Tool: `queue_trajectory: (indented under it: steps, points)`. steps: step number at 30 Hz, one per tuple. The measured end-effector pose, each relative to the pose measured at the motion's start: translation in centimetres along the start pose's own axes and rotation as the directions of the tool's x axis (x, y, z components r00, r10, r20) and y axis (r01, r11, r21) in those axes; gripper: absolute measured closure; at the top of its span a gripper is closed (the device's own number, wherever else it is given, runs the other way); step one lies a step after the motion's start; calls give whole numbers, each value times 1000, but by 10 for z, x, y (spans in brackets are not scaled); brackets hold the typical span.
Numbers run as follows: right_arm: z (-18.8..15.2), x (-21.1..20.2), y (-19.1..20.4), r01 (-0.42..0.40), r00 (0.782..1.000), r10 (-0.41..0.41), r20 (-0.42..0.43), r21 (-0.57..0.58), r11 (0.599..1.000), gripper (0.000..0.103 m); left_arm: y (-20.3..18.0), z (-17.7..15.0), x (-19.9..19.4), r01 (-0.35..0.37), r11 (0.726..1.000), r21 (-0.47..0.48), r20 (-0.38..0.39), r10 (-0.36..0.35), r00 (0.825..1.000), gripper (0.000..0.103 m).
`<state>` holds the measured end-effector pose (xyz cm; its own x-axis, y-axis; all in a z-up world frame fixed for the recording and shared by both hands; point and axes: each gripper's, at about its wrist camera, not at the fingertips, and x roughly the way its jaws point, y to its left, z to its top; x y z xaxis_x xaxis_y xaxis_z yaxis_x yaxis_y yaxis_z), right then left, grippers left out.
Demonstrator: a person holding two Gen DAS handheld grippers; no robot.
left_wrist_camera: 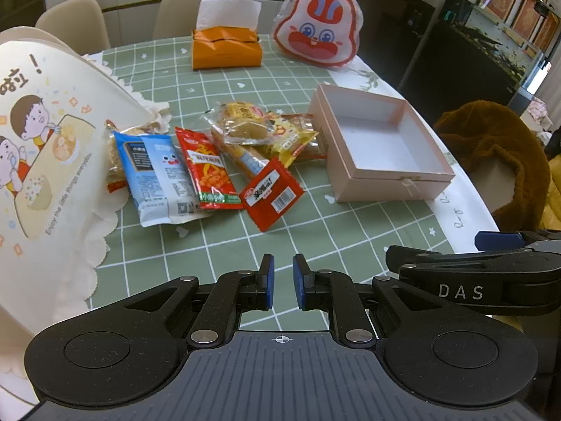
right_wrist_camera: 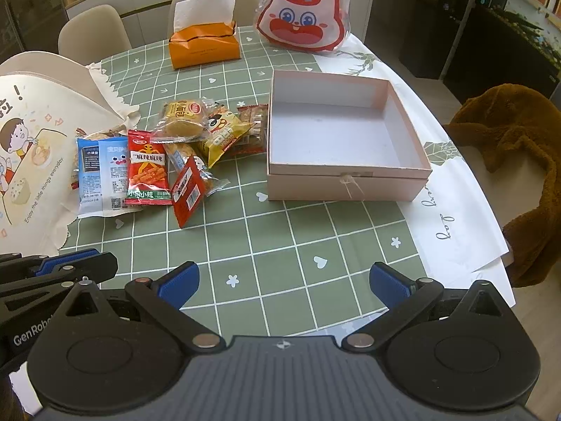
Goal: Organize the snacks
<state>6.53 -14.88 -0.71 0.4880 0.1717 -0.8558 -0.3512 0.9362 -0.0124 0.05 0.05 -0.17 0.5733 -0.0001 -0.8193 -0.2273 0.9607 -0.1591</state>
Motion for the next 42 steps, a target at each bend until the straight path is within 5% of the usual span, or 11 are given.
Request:
queue_trajectory:
  steps: [42]
  points:
    - [1,0,-2,-2,1000,2,-4,5,1000,0,8,1,3,10,1000,-23,-4,-10,1000,87]
